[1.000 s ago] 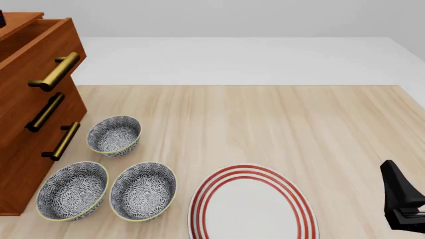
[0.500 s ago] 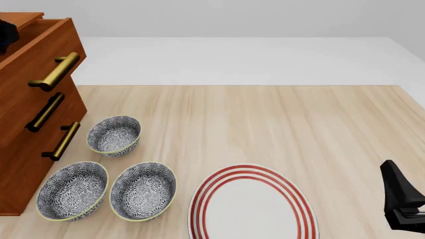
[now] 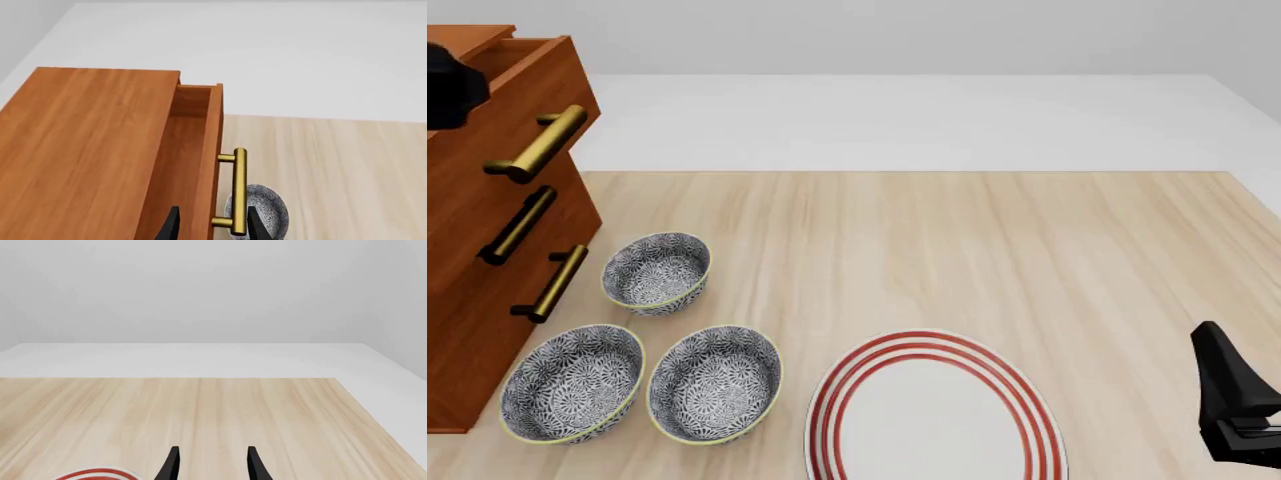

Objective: Open the top drawer of the cabinet.

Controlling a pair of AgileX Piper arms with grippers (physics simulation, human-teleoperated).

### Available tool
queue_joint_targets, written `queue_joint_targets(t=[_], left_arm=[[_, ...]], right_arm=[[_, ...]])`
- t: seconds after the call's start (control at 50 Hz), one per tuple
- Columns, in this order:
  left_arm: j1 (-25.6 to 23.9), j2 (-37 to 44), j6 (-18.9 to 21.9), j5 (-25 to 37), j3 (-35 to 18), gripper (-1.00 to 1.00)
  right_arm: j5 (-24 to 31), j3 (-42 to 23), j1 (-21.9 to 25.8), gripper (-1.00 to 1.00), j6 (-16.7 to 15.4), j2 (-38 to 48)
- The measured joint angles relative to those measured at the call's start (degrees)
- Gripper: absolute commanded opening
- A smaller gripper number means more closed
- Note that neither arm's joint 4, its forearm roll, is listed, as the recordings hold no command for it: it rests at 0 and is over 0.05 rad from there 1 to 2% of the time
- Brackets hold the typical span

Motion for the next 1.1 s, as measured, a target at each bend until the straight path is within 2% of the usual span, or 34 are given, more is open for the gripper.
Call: queue_joint_targets(t=[1.1], left_arm=[[-0.5, 5.7, -0.5, -4.7, 3.1, 1.00]], right_arm=[[0.0, 0.0, 0.0, 1.00, 0.0, 0.0]])
